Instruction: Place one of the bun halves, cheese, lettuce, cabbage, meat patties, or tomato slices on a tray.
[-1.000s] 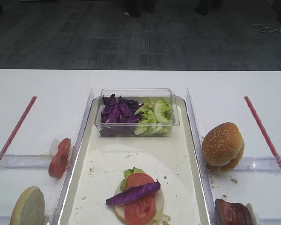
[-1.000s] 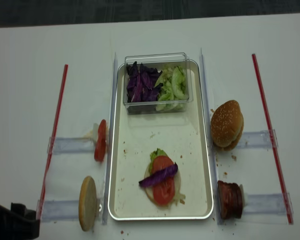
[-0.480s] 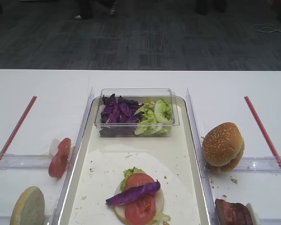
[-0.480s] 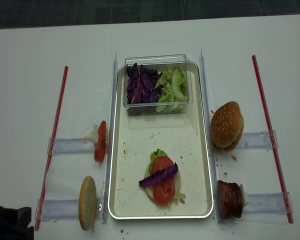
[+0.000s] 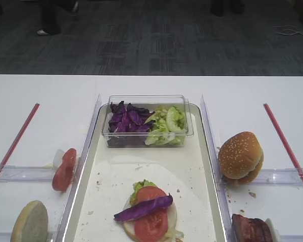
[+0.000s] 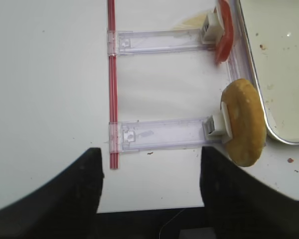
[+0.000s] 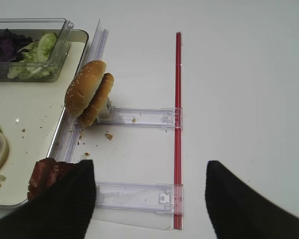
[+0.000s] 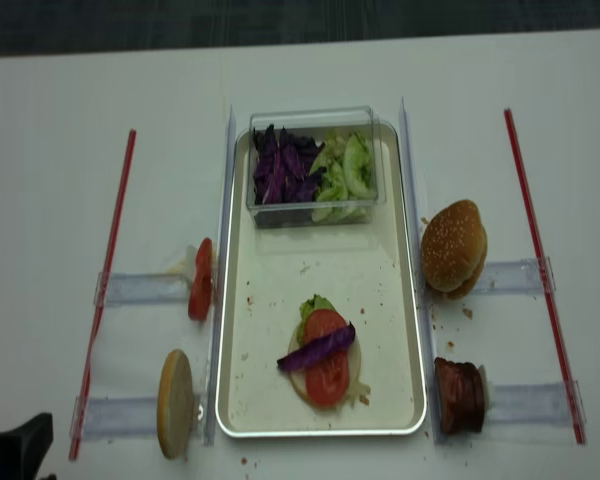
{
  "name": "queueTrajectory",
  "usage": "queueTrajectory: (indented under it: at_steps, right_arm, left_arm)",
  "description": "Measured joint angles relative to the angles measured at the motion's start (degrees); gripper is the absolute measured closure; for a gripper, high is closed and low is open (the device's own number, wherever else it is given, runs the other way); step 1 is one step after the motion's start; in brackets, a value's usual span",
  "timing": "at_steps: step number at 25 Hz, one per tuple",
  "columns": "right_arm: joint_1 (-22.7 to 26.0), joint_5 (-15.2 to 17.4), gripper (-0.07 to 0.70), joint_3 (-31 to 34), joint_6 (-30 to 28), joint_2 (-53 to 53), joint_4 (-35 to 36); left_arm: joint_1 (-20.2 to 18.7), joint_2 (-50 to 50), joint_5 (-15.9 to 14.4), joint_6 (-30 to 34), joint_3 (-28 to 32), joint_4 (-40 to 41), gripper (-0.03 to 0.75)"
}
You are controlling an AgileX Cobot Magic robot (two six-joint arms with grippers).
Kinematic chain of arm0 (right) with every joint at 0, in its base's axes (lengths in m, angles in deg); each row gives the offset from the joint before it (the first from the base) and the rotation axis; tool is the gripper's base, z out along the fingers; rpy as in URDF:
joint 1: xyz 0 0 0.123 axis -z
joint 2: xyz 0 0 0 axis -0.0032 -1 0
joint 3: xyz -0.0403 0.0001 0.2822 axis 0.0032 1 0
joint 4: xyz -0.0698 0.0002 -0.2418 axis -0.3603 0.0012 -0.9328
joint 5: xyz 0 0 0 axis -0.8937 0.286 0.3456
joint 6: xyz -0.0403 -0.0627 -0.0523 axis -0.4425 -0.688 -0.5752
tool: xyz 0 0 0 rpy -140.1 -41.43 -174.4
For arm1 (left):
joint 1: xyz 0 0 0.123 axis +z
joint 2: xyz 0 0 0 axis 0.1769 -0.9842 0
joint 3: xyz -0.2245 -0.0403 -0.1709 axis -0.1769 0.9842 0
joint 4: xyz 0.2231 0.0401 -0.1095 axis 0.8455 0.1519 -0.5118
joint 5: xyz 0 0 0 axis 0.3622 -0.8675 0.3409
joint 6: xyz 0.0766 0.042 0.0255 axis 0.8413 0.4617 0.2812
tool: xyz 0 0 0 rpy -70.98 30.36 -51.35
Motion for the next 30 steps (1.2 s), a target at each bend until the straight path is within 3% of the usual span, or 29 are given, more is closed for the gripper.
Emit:
queueTrajectory:
  at_steps: [22, 30]
  right_arm:
    - [0.00, 0.00, 0.163, 0.00, 0.11, 0.00, 0.00]
    - [0.00, 0.00, 0.163, 0.00, 0.11, 0.00, 0.04]
  left_arm:
    - [0.00, 15.41, -0.92, 0.00, 0.00, 0.00, 0.309]
    - [0.00, 15.77, -1.16, -1.13, 0.00, 0.20, 0.309]
